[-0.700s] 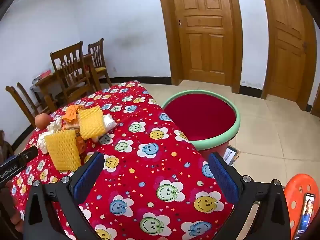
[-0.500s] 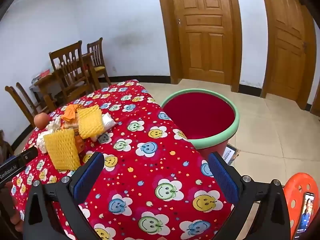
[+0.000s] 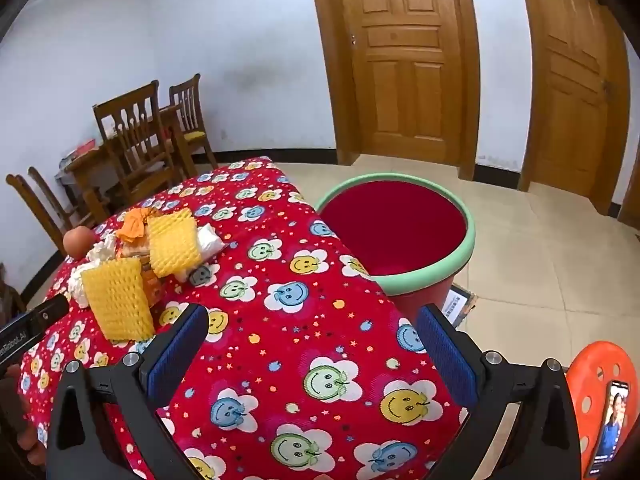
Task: Collect trash
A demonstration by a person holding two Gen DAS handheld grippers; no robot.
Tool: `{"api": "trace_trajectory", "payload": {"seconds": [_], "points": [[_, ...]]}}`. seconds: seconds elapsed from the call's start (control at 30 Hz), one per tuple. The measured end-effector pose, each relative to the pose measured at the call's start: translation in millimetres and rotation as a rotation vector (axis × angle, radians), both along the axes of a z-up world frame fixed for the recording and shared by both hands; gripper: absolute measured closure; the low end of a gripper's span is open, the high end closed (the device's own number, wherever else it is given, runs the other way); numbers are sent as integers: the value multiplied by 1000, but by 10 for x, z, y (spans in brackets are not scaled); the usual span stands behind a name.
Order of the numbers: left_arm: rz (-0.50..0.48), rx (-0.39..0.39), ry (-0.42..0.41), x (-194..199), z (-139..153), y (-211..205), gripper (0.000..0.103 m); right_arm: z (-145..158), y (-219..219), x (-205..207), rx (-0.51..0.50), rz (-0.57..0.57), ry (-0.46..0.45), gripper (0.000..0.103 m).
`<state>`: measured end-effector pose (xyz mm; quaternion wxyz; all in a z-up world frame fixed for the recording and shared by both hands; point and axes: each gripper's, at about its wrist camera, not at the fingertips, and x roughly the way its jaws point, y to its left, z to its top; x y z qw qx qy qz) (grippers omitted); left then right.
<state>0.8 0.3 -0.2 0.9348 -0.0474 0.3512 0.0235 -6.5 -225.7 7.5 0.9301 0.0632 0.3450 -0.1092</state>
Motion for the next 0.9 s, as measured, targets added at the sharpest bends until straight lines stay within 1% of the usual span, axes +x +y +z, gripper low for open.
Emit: {"api": "trace_trajectory", "payload": {"seconds": [0.9], "points": [[-1,2,0,-8,8,4,1,31,-8,-1,4,-6,-3,0]]}}
